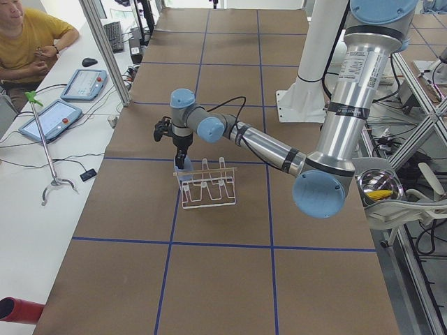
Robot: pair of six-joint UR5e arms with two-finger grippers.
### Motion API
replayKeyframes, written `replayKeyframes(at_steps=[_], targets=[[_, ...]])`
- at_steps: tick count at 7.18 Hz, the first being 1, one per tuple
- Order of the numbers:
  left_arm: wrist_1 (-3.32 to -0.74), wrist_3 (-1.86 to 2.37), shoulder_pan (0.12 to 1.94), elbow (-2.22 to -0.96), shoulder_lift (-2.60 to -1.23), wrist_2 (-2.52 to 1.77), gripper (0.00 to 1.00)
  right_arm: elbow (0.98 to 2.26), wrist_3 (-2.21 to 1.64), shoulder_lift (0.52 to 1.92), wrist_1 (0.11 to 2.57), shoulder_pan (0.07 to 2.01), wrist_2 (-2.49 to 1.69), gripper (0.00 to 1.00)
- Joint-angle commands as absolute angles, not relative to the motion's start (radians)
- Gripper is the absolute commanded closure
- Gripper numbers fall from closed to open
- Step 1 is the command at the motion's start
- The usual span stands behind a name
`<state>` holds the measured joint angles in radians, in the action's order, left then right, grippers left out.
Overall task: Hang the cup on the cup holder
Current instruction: 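Lower the cup onto the rack's wooden rod and release with the left gripper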
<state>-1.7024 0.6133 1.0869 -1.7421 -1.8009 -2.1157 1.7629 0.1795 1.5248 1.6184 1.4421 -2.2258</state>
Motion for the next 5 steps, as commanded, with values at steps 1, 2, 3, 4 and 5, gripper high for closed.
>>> replayKeyframes(at_steps=[1,2,3,4,5], targets=[[-1.717,0.612,1.066,-1.726,-1.799,-2.115,0.65,1.763,0.179,1.525,1.618,1.442,-2.224,0.00],[-1.718,0.611,1.059,-1.726,-1.799,-2.114,0.25,1.763,0.179,1.525,1.618,1.442,-2.224,0.00],[-1.742,0.612,1.057,-1.726,-1.799,-2.114,0.03,1.761,0.179,1.525,1.618,1.442,-2.224,0.00],[-1.747,0.612,1.057,-1.732,-1.799,-2.114,0.02,1.761,0.179,1.523,1.618,1.442,-2.224,0.00],[-1.743,0.611,1.060,-1.749,-1.801,-2.115,0.02,1.761,0.179,1.523,1.620,1.442,-2.224,0.00]])
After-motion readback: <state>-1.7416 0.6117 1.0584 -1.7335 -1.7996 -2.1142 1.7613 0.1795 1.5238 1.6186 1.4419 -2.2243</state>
